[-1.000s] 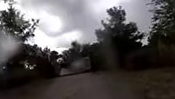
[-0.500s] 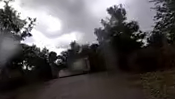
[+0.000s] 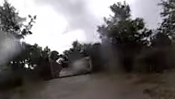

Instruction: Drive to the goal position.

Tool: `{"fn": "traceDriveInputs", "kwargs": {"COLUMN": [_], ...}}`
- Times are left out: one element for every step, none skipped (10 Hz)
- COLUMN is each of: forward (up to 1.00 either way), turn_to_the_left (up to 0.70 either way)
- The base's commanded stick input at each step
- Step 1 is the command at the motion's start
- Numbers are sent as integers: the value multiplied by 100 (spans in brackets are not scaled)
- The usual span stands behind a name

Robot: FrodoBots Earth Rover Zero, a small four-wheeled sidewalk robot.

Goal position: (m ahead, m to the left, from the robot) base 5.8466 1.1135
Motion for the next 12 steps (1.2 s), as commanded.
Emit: {"fn": "traceDriveInputs", "kwargs": {"forward": [70,70,70,70,70,70,70,70,70,70,70,70], "turn_to_the_left": [14,14,14,3,0,0,0,0,0,2,14,14]}}
